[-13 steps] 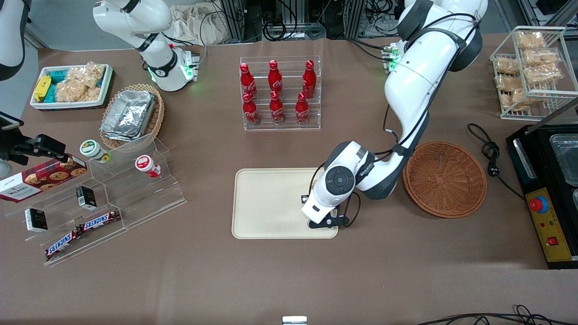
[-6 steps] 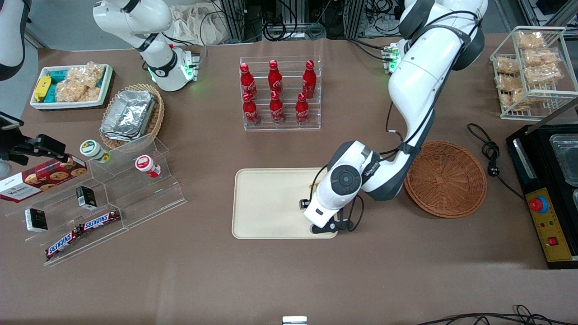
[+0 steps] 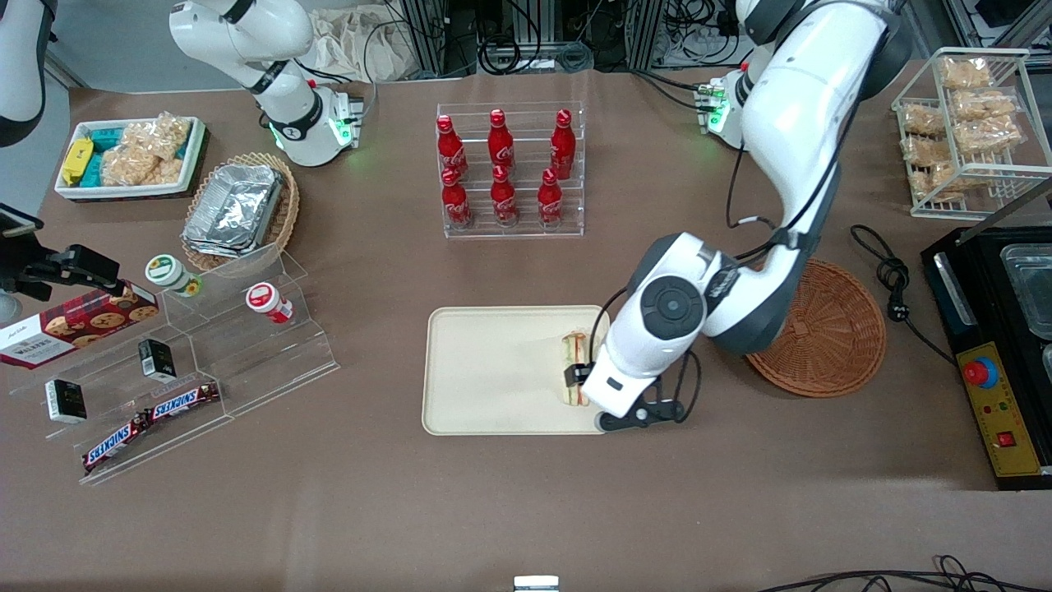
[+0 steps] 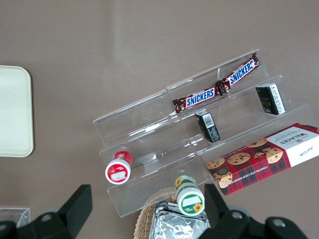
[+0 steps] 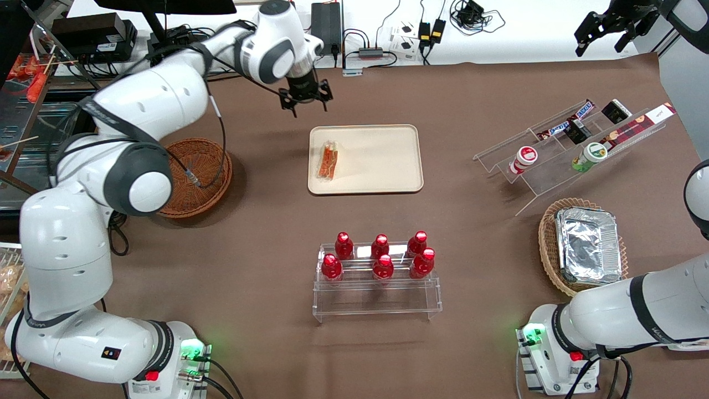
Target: Place sandwich from basket to tray
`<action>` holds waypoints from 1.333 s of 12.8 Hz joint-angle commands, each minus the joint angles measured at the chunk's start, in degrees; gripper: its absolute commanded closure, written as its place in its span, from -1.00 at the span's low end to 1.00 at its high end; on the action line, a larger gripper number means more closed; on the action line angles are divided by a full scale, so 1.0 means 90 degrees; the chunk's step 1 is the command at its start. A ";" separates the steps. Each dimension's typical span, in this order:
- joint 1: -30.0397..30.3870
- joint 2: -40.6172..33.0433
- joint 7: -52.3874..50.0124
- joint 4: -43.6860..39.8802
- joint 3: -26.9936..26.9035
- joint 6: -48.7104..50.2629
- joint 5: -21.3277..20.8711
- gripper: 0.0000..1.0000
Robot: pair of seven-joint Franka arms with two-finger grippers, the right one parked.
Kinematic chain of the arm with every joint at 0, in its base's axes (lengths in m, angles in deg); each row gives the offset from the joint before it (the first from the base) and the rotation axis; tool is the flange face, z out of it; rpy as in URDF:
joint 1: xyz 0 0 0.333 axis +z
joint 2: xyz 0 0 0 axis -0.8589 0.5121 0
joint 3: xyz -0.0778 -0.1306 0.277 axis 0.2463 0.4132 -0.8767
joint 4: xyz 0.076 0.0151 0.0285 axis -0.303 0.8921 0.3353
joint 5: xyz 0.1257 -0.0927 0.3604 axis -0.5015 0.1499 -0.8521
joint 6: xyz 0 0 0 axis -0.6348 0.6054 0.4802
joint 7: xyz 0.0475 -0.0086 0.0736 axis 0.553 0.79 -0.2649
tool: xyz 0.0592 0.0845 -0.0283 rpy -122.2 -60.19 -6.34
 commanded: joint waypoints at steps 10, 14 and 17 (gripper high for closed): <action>0.2313 -0.4398 0.1654 0.4270 0.0040 0.0393 0.0653 -1.00; 0.3115 -0.4853 0.2867 0.4200 0.0020 0.0827 0.0870 -1.00; 0.3554 -0.4347 0.3015 0.3107 0.0020 0.1637 0.0986 -1.00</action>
